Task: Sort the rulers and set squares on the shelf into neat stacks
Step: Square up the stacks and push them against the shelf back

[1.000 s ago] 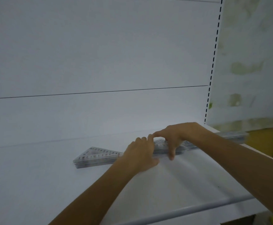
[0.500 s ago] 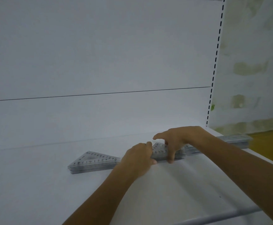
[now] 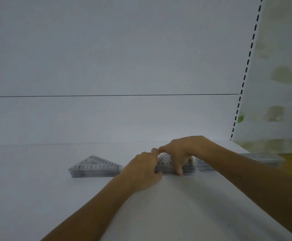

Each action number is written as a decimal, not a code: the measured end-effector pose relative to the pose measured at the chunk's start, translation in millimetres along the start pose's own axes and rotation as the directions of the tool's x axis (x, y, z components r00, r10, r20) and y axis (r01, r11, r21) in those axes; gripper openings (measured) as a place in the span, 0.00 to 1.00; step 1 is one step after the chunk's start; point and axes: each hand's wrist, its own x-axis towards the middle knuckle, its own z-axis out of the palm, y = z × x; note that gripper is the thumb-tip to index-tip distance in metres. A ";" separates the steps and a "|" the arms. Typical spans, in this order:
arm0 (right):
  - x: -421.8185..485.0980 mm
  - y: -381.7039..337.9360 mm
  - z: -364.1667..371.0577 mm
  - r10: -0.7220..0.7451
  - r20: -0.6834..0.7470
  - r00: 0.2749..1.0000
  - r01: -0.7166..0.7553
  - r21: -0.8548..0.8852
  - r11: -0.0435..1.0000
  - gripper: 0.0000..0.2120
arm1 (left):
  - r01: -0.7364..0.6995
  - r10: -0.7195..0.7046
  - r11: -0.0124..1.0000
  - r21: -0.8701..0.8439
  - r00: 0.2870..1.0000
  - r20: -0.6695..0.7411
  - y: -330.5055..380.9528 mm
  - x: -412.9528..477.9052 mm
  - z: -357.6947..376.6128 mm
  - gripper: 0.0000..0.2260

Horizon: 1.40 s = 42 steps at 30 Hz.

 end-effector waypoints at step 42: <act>-16.1 14.0 16.4 0.063 -0.111 0.992 -0.067 -0.025 0.997 0.21 | 0.096 -0.100 0.994 0.043 0.988 0.115 -9.3 -15.1 -23.2 0.22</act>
